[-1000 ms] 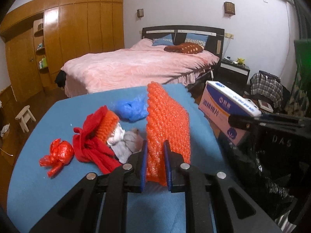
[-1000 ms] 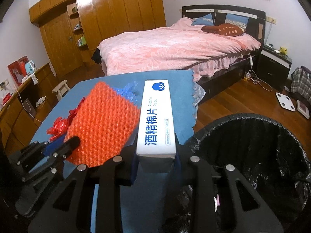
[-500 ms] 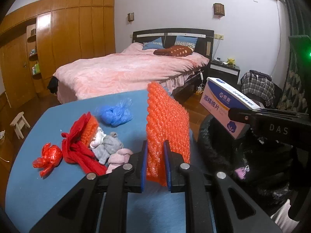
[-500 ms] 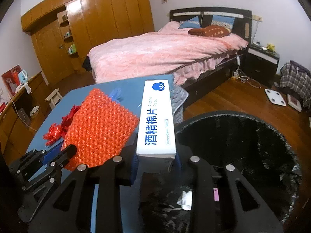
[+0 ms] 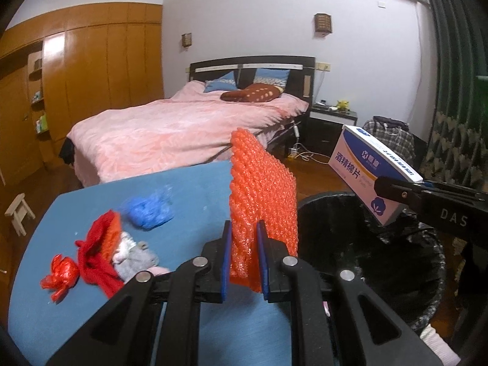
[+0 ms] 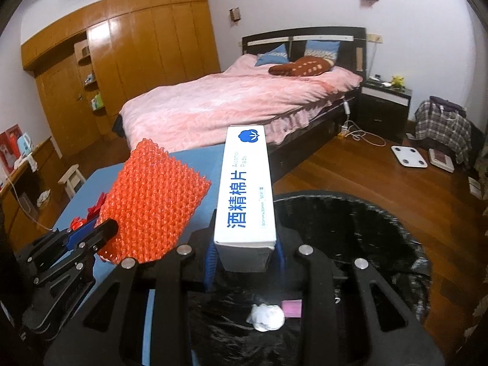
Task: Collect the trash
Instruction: 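Lift the orange foam net with the left tool and carry it over the bin, then open both tools over the bin to drop the foam net and white box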
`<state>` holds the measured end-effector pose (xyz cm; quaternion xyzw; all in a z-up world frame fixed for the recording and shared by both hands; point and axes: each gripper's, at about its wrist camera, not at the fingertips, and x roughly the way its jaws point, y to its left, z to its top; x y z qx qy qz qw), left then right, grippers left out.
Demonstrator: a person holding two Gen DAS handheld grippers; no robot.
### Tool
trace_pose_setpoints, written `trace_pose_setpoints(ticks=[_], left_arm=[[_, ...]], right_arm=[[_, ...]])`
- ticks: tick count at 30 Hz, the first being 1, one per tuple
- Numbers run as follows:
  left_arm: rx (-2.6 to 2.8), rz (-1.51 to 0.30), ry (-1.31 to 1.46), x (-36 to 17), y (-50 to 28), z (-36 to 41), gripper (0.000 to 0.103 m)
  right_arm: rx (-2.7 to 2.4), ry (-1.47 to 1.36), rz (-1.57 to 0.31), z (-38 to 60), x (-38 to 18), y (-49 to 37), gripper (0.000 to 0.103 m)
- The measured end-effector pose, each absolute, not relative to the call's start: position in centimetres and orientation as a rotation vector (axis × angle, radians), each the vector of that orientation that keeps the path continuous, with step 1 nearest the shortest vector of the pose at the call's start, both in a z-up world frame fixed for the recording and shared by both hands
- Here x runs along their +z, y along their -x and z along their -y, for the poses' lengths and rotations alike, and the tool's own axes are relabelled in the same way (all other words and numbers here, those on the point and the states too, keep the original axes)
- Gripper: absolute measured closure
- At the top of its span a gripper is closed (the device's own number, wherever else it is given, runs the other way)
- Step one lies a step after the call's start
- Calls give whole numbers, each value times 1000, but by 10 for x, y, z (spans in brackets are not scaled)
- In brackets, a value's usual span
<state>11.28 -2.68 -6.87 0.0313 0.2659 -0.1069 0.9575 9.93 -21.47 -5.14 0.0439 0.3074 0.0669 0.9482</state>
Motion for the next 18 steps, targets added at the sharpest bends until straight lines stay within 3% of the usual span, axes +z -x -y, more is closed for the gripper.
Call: trace_pose_setpoints(ticks=[16,18], left_arm=[[-358,-575,-128,-74,-122,109,88],[-375,-593,-126,-76,-125,115,81]], right_arm=[[-27,-142,-635,298,-69,-69,73],[-40,-145,-643,303,-74,-68,71]])
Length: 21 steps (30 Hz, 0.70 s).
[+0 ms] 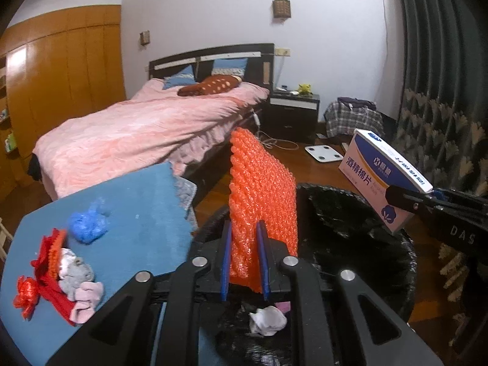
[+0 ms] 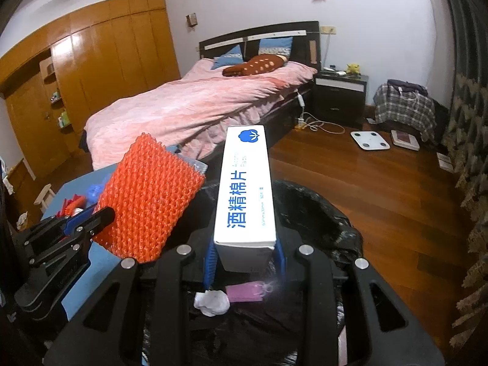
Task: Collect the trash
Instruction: 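Open both tools over the bin to drop the foam net and white box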
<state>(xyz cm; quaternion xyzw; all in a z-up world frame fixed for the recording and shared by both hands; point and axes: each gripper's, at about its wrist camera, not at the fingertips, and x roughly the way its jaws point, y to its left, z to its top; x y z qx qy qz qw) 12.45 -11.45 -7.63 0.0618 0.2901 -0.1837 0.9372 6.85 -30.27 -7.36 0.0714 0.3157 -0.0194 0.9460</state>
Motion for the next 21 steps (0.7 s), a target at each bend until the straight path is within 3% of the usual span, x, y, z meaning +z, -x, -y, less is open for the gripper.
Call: trace_pose_setpoints(ticks=[2,6,8,10,12,17,21], left_arm=[[-391,-606,-103,-78,-126,114,70],[-377,-607,-92,-78,-127,107,52],[-361,-599,-90,-76,-126,99,43],[-347,-589,-88,-72,-124,95,33],[-330,-579,-86,-70,-122,86,18],[-293,-569,-61,-65,-116,62,8],[-244,-563,-34,-60,-113,36,7]], right_arm=[[-56,-149,-648,307,-78,-68,69],[-68,-148,-648,308,-82,-66,52],[-71,-143,-642,306,-82,-65,42],[-73,-140,-631,303,-79,-65,25],[-71,-134,-622,299,-77,-64,13],[-41,-138,-618,289,-73,-66,8],[-12,-137,-623,274,-72,-69,7]])
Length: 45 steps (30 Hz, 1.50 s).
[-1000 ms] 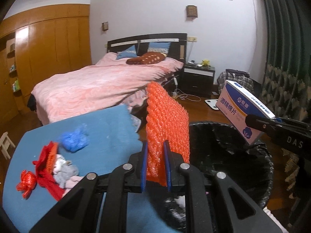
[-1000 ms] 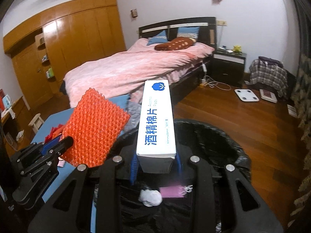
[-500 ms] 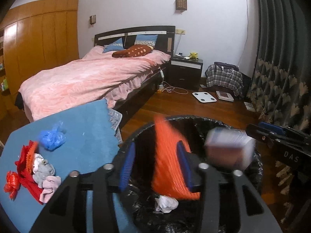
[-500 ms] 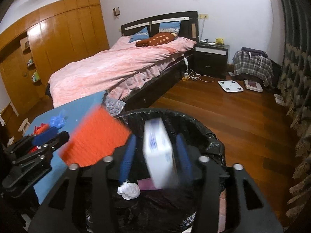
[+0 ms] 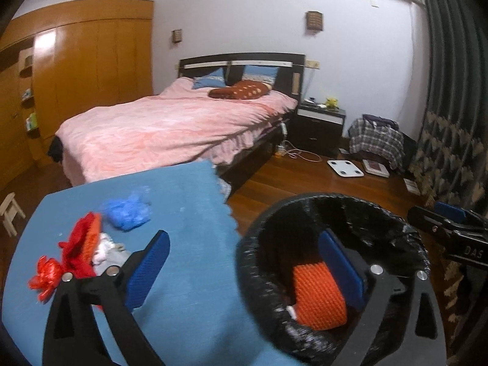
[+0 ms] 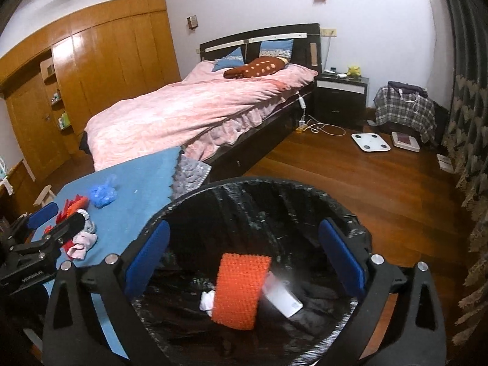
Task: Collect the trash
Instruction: 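Open both tools over the bin to drop the foam net and white box, then move both tools back to the table and grasp the grey sock with the right tool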
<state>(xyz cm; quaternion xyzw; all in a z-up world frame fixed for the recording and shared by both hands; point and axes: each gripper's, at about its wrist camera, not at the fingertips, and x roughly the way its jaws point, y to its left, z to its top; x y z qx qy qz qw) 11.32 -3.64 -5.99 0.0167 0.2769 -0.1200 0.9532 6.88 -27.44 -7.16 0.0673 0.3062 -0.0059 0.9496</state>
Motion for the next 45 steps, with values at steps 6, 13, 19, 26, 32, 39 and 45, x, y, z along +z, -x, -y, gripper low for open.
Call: trace_pose_setpoints(ticks=[6,13,19,26,32,39,45], left_arm=[[-152,-552,-11,-57,-106,-7,6],[-37,-543,11,-56,-98,-59,6],[56,-545,33,-60,-90,-102,6],[141,-551,43,-70,-84,-144,6],[185,-572,51,-84,-86,-170,6],[215,-598,55,-102,-92,-189,6],[228,-614,60,-112,-101,-198,6]], right_arm=[[48,-122,-623,243,-66,-76,7],[144,-80,-608,194,-57,-88,7],[231,-39,-600,147,-55,-100,7],[312,1,-609,97,-64,-113,7],[360,30,-634,55,-86,-128,7],[391,46,-679,21,-111,-145,7],[403,69,-718,2,-129,-156,7]])
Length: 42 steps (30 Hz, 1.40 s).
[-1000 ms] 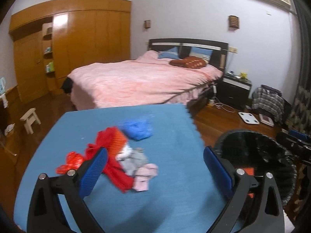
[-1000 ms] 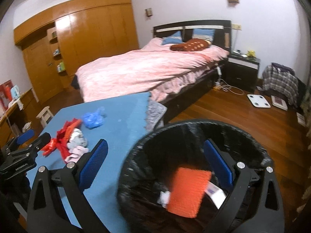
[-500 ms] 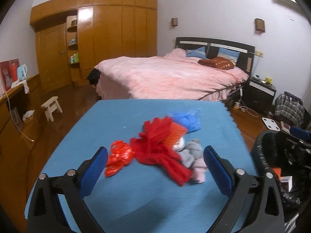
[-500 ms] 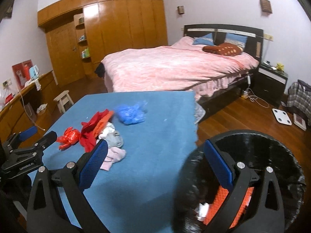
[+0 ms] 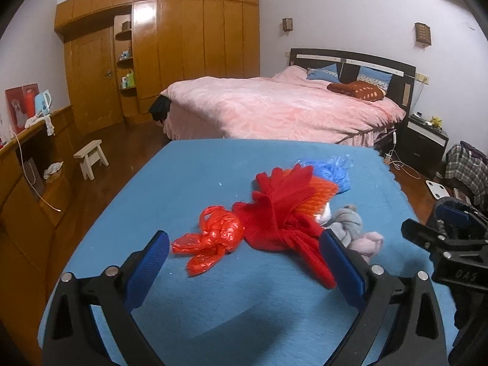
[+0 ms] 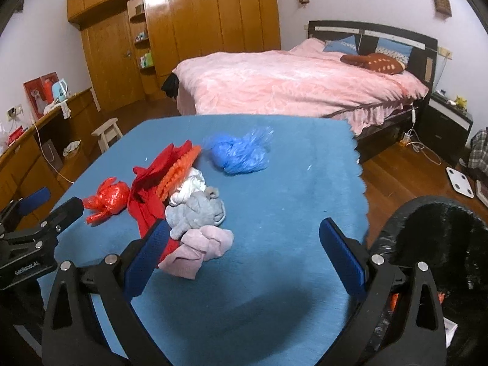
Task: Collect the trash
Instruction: 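Move both tools back to the table and grasp the grey sock with the right tool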
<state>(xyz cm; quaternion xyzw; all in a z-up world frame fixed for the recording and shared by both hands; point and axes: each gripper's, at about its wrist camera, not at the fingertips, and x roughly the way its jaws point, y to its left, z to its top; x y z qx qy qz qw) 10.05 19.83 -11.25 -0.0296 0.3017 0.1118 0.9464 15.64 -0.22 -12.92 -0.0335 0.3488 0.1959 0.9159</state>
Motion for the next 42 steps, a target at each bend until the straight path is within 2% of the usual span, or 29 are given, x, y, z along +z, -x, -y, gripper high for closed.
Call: trace_pose_setpoints(ticks=[5,12,17,23,25,28,42], left_arm=[[233,-623,69,-118,-105,-203,6],[241,-631,73,-123,-108,-207,6],[244,-644,76,-129,-112,-210,6],[255,-657,82,-136,-114,-216,6],[258,-663,85,-138,-115,-218,6],[259,-669,80,-141,-120,-220,6],[282,-713,93,-155,-147,-245,6]], right_arm=[[419,85,-756,-11,-143,-164,7],[438,90,-820,-22,-159,-173,19],[445,106,-852,-29,-171,-178,24],[484,113,-904,-39,-180,-183,36],[508,105,-917,-40,-183,-183,45],[530,96,-922,-40,-182,-182,54],[455,70,-868,-2,-155,-189,56]])
